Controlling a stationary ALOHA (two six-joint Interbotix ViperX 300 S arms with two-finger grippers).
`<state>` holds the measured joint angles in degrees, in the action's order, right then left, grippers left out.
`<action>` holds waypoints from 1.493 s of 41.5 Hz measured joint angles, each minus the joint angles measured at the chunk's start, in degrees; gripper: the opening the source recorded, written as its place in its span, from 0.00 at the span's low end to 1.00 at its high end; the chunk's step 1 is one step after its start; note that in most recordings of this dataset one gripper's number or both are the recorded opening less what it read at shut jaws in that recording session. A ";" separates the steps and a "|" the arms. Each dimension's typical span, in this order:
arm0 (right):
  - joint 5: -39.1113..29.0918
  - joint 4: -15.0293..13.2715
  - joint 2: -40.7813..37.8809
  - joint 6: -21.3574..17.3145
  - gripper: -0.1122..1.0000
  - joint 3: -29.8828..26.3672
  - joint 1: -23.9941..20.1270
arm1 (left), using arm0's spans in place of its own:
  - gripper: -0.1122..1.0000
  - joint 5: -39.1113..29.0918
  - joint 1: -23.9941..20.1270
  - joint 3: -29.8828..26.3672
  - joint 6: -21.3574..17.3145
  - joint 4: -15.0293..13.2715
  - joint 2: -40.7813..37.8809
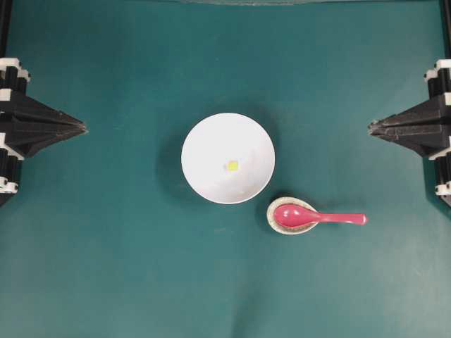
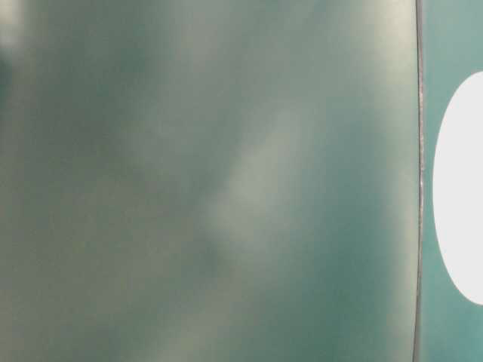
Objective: Scoop the yellow hexagonal prism block from the bowl with a spoon using the right arm.
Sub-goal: 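Move the right gripper toward the pink spoon handle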
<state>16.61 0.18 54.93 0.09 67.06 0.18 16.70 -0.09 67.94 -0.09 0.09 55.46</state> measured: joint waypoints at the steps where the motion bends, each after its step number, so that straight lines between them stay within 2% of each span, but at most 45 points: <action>1: 0.00 -0.09 0.00 0.09 0.10 0.00 0.00 | 0.10 -0.09 0.00 0.00 0.09 0.09 0.00; 2: 0.00 -0.09 0.00 0.26 0.10 0.00 0.09 | 0.18 -0.35 0.00 -0.35 0.35 0.09 0.00; 18: 0.00 -0.18 -0.62 0.18 0.13 0.00 0.26 | 0.17 -0.62 0.00 -0.44 0.26 0.18 0.09; 24: 0.00 -0.18 -0.62 -0.09 0.27 0.00 0.35 | 0.17 -1.05 0.00 -0.35 0.35 0.18 0.09; 32: -0.18 0.35 -1.23 -0.53 0.52 0.00 0.35 | 0.17 -1.32 0.00 -0.35 0.35 0.18 0.09; 38: -0.53 1.76 -2.37 -0.53 0.62 0.00 0.26 | 0.17 -1.41 0.00 -0.35 0.35 0.18 0.09; 54: -0.70 5.36 -9.14 -0.53 0.62 0.88 0.35 | 0.17 -2.29 0.00 -0.44 0.35 0.18 0.09; 62: -0.79 5.62 -14.77 -0.79 0.62 0.97 0.35 | 0.17 -2.81 0.00 -0.35 0.35 0.18 0.09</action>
<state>15.82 5.80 40.17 -0.70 68.03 0.53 13.89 -0.09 67.59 0.26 0.26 55.55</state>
